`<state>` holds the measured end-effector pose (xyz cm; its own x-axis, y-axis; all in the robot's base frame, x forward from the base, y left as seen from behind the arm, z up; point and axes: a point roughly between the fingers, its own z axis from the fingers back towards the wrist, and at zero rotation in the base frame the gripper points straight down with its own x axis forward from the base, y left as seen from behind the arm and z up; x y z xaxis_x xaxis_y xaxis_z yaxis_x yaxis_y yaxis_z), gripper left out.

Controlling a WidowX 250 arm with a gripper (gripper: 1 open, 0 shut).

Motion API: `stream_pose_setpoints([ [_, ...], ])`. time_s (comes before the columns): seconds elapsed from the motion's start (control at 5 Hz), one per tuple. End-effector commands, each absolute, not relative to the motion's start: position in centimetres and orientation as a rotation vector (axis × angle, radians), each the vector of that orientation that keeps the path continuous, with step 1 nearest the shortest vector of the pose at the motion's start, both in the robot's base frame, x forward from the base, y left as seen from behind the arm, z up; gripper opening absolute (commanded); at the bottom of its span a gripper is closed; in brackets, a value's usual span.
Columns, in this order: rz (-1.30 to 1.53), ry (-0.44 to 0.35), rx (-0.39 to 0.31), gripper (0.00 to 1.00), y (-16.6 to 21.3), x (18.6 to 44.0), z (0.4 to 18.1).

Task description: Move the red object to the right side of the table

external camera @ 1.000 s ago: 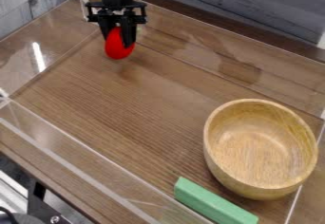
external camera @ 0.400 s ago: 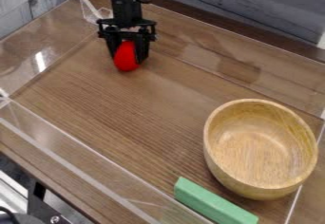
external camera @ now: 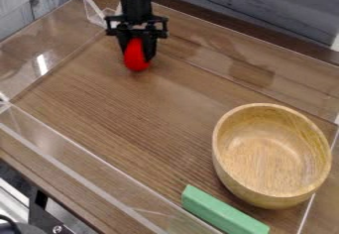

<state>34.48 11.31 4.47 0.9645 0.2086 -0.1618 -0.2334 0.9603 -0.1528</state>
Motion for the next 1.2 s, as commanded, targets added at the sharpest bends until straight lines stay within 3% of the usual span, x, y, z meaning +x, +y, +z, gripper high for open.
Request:
stream_pose_setpoints([
  [0.0,0.15,0.043,-0.154,0.0,10.2,35.1,8.6],
  [0.8,0.188,0.065,-0.161,0.0,1.0,37.6,7.1],
  [1.0,0.189,0.078,-0.159,1.0,0.1,37.4,6.4],
])
